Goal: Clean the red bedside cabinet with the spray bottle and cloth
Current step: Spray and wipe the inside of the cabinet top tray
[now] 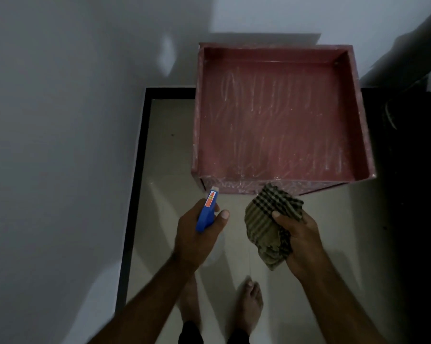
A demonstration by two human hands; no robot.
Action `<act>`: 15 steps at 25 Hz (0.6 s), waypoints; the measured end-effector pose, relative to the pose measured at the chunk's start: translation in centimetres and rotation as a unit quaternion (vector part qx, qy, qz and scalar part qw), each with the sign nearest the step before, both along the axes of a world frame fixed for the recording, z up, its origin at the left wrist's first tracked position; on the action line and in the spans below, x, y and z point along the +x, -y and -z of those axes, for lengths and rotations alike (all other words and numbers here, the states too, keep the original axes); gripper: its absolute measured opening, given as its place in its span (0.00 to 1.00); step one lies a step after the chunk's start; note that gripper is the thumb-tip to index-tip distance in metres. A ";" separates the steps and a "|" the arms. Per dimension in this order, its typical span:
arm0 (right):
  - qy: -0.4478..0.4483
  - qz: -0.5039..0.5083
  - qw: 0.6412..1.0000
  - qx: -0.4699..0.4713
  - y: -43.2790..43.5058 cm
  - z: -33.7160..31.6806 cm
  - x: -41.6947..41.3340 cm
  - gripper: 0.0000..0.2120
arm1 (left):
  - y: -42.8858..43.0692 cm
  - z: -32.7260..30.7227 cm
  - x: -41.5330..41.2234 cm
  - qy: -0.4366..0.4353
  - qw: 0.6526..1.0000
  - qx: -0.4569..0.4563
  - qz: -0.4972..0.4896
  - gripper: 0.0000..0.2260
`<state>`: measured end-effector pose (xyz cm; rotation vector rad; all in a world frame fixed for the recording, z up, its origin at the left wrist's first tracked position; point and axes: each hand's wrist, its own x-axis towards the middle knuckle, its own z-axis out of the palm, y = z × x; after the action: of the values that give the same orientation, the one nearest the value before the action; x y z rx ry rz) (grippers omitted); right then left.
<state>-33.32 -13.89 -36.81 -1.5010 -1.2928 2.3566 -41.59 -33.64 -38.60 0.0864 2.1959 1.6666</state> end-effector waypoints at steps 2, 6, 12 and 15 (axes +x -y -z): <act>0.013 -0.009 0.999 0.031 0.7 0.5 0.1 0.12 | 0.3 1.5 -0.5 0.008 1.000 0.007 -0.006 0.12; 0.032 -0.021 0.997 0.068 1.9 1.4 -0.1 0.12 | 0.5 3.5 -1.5 -0.005 1.000 -0.015 -0.015 0.15; 0.037 -0.038 0.995 0.088 2.6 2.6 -1.3 0.13 | 0.7 5.3 -3.0 -0.048 0.996 -0.075 -0.014 0.16; 0.035 -0.041 0.995 0.085 2.6 3.0 -1.8 0.13 | 0.8 6.1 -3.6 -0.054 0.995 -0.089 -0.007 0.15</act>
<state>-35.11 -16.44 -39.81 -1.5197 -1.5566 2.1927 -45.14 -34.43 -44.73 0.1146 2.4204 1.4983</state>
